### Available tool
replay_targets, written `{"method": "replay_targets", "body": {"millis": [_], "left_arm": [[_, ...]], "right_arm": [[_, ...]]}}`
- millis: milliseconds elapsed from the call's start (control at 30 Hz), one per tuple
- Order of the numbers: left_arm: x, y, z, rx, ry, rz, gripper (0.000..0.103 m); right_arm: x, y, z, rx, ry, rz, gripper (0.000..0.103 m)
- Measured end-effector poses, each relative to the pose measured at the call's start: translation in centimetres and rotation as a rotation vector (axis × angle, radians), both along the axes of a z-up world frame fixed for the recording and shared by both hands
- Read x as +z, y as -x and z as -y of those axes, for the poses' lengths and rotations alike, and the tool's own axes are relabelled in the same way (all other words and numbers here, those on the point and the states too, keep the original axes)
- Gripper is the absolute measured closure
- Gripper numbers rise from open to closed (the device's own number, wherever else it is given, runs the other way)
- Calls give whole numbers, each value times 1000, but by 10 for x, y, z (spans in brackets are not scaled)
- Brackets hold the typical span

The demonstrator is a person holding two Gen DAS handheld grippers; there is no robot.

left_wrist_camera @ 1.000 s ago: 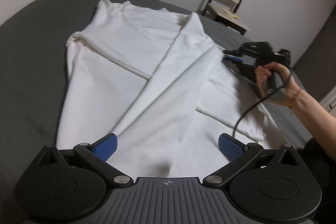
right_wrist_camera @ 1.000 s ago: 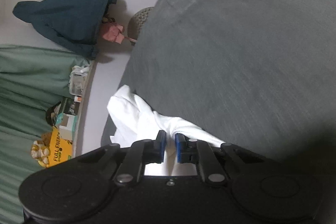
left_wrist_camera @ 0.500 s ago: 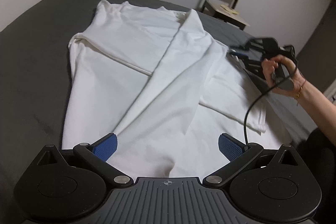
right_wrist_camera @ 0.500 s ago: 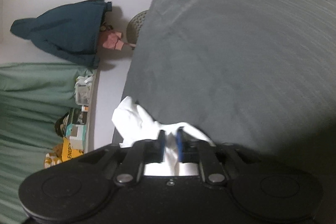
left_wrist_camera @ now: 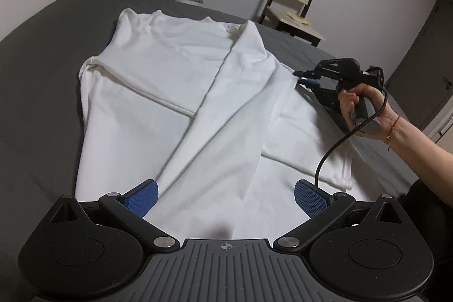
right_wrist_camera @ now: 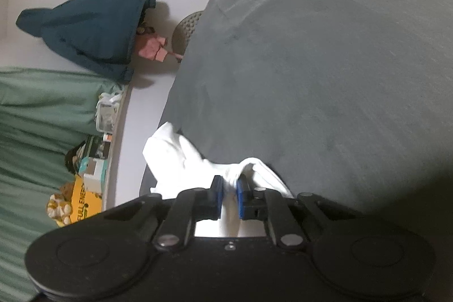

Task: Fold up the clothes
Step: 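Hold the folded sleeve down with the right gripper on the shirt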

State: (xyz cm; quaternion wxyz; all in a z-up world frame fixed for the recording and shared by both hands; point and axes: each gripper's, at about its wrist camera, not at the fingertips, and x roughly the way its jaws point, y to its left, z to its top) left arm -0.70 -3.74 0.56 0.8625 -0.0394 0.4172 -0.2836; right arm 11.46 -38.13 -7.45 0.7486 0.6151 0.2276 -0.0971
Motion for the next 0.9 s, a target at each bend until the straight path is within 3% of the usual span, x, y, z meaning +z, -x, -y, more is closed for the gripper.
{"method": "replay_targets", "body": {"millis": [200, 500, 600, 733, 900], "left_arm": [[-6, 2, 3, -29, -58, -13, 0], [4, 16, 22, -166, -235, 92, 0], [4, 15, 17, -137, -213, 77, 0], [1, 2, 0, -20, -149, 4, 0], [-6, -2, -13, 17, -145, -46, 0]], "right_arm": [[-6, 7, 4, -33, -16, -2, 94], [-11, 10, 7, -46, -37, -3, 94], [-12, 10, 7, -40, -39, -5, 94], [-12, 10, 8, -33, -42, -7, 94], [-13, 10, 9, -36, -54, -11, 95]]}}
